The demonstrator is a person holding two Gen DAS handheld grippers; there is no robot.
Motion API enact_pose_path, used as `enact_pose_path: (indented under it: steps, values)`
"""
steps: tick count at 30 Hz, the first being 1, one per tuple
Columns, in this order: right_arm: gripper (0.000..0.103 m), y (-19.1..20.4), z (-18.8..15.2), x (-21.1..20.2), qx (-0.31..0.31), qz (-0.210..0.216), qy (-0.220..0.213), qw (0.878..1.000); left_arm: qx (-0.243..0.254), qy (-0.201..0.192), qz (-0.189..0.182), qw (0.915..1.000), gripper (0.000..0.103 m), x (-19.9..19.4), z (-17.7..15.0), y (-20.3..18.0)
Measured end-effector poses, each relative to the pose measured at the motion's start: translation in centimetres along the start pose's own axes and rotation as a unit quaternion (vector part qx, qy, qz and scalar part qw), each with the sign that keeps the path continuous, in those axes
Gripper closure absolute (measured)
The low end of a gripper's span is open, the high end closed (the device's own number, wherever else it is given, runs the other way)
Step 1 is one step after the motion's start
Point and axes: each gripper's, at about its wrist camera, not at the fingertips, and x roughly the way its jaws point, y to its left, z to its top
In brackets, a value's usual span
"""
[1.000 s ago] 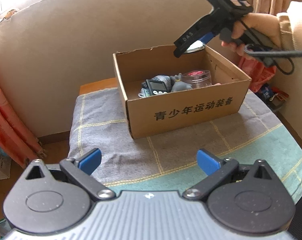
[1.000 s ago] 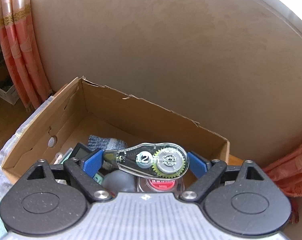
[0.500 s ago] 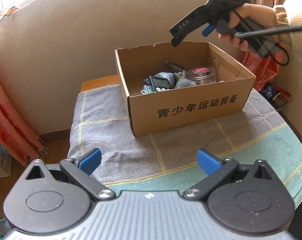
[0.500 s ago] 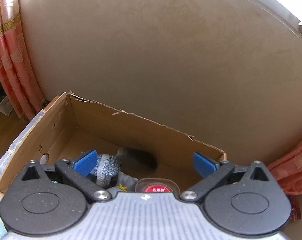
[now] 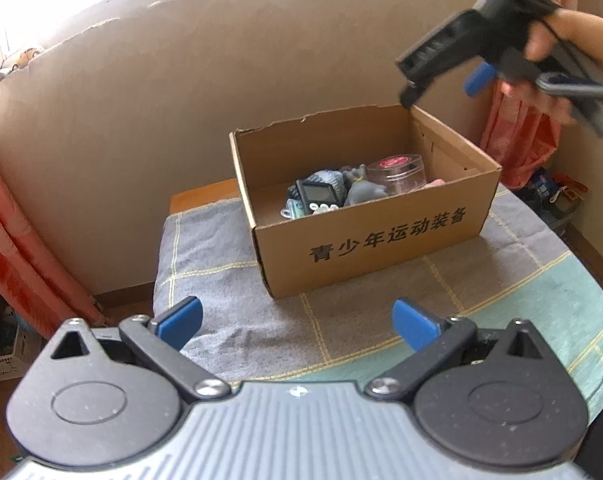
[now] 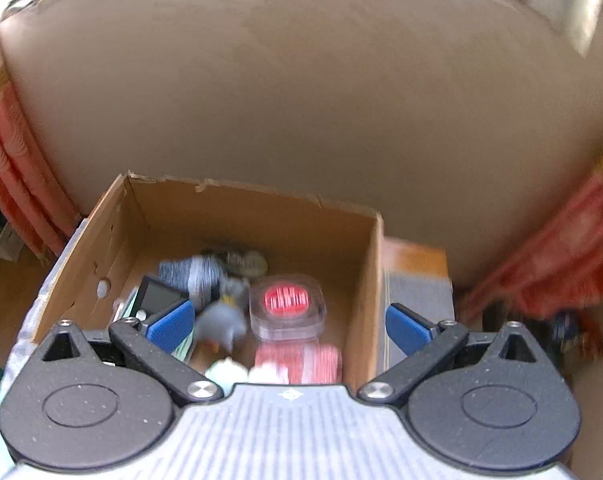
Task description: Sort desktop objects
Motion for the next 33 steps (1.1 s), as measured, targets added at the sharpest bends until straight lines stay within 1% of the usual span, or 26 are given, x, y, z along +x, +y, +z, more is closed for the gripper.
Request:
enact_pose_path:
  steps: [6,8,12,15,17,20,23,27,30,33]
  values:
    - [0.000,-1.9,-4.8,-2.6,0.082,0.005,0.046,0.996,0.001,-0.001,0.003,1.0000,0.002,-1.3,0.6,-0.8]
    - [0.000,-2.1,-6.6,-3.3,0.097,0.000,0.065,0.993,0.003,0.001,0.004,1.0000,0.002,-1.6,0.7,-1.1]
    - [0.000,-2.0,-10.2,-4.9,0.115,0.005,0.080,0.990,-0.002,0.003,0.006,1.0000,0.002,-2.4,1.0,-1.6]
    - [0.000,-1.7,-12.8,-6.1,0.123,-0.001,0.073,0.990,-0.002,0.007,0.016,0.9998,0.002,-2.8,1.2,-2.0]
    - [0.000,-1.4,-14.0,-7.0,0.122,-0.006,0.069,0.990,0.002,0.009,0.018,0.9998,0.002,-3.1,1.4,-2.4]
    - [0.000,-0.8,-15.2,-8.3,0.123,-0.007,0.051,0.991,-0.001,0.007,0.018,0.9998,0.002,-3.5,1.7,-2.9]
    - [0.000,0.0,-15.7,-9.7,0.116,-0.019,0.035,0.992,-0.020,0.011,0.016,0.9996,0.002,-3.6,2.4,-3.0]
    - [0.000,0.4,-15.9,-11.2,0.124,-0.013,0.012,0.992,-0.049,0.017,0.007,0.9986,0.002,-3.7,3.2,-3.0]
    - [0.000,0.7,-16.2,-12.4,0.127,-0.021,-0.006,0.992,-0.058,0.020,0.003,0.9981,0.002,-3.9,3.7,-3.2]
    - [0.000,0.9,-16.5,-13.3,0.130,-0.026,-0.018,0.991,-0.055,0.021,0.004,0.9982,0.002,-4.3,4.0,-3.7]
